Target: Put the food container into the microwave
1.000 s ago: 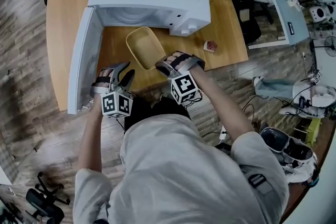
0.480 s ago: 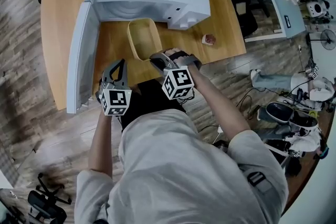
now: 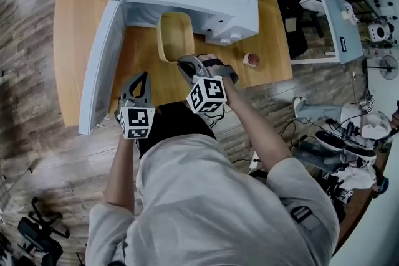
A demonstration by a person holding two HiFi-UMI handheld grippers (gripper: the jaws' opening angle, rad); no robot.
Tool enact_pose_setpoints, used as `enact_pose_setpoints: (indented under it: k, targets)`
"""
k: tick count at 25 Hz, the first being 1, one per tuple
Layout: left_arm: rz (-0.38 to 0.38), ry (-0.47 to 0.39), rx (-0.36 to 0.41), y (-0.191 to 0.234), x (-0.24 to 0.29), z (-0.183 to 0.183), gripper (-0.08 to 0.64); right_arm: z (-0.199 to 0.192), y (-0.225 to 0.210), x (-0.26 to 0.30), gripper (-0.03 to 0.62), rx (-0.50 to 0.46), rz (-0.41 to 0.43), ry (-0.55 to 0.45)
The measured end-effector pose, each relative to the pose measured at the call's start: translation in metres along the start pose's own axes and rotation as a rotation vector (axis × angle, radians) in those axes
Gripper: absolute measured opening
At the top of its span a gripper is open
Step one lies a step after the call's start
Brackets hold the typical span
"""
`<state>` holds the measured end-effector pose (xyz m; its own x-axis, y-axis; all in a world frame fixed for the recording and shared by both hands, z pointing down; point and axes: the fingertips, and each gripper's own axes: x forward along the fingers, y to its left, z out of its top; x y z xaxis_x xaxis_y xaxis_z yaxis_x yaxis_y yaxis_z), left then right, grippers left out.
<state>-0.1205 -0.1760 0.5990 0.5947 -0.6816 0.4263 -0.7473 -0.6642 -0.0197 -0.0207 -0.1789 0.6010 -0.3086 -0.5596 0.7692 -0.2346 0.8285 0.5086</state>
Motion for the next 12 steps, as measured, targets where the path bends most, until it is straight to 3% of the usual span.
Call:
enact_pose_setpoints:
  k: [12]
  targets:
    - [0.068,0.025,-0.091,0.019,0.008,-0.007,0.011,0.003,-0.034,0.042,0.017,-0.027,0.024,0.045]
